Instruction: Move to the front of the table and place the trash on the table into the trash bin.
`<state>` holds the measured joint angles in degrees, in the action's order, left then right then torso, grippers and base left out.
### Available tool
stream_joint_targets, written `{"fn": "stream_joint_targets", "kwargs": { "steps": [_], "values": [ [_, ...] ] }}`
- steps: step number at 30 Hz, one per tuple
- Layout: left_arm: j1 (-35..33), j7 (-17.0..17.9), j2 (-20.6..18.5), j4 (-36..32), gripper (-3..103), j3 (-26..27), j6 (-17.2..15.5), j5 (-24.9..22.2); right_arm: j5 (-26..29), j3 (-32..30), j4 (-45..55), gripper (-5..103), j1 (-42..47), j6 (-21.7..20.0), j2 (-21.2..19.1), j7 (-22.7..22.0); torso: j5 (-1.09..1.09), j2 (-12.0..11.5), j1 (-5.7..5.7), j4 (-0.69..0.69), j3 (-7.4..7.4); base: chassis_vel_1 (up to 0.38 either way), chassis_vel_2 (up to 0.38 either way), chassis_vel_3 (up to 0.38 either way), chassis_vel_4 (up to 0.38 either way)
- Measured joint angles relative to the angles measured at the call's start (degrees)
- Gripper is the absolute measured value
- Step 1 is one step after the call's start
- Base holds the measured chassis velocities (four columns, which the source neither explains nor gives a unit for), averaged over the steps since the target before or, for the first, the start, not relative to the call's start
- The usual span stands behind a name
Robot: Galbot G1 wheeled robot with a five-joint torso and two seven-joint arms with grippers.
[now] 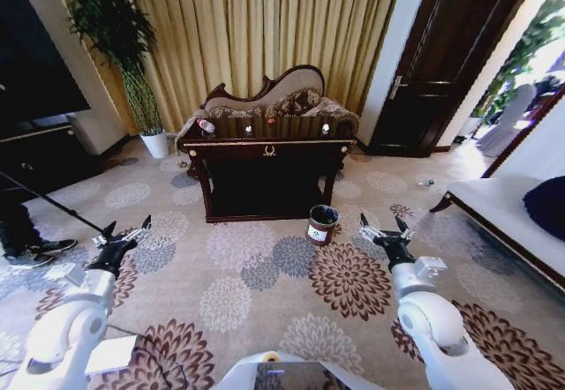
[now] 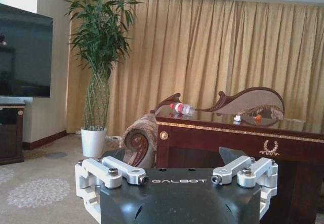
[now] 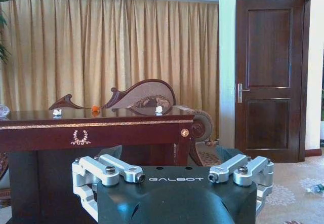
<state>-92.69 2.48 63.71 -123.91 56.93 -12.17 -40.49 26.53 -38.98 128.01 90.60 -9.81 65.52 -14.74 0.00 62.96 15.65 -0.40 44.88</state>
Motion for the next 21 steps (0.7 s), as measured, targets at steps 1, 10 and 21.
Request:
{"fn": "stream_joint_targets", "kwargs": {
  "steps": [1,10,21],
  "values": [
    [0.0,0.0,-0.1,0.0,100,0.0,0.0,0.0,0.0,0.0,0.0,100,0.0,0.0,0.0,0.0,0.0,0.0,0.0,0.0,0.0,0.0,0.0,0.0,0.0],
    [0.0,0.0,0.0,0.1,100,0.0,0.1,0.4,0.1,0.0,0.3,100,0.2,0.0,0.1,-0.1,0.0,0.0,0.0,0.0,0.0,0.0,0.0,0.0,0.0],
    [0.0,0.0,0.0,0.1,100,0.1,0.3,0.5,1.2,-0.1,0.4,100,0.0,1.0,0.1,0.1,0.0,0.0,0.0,0.0,0.0,0.0,0.0,0.0,0.0]
  ]
}}
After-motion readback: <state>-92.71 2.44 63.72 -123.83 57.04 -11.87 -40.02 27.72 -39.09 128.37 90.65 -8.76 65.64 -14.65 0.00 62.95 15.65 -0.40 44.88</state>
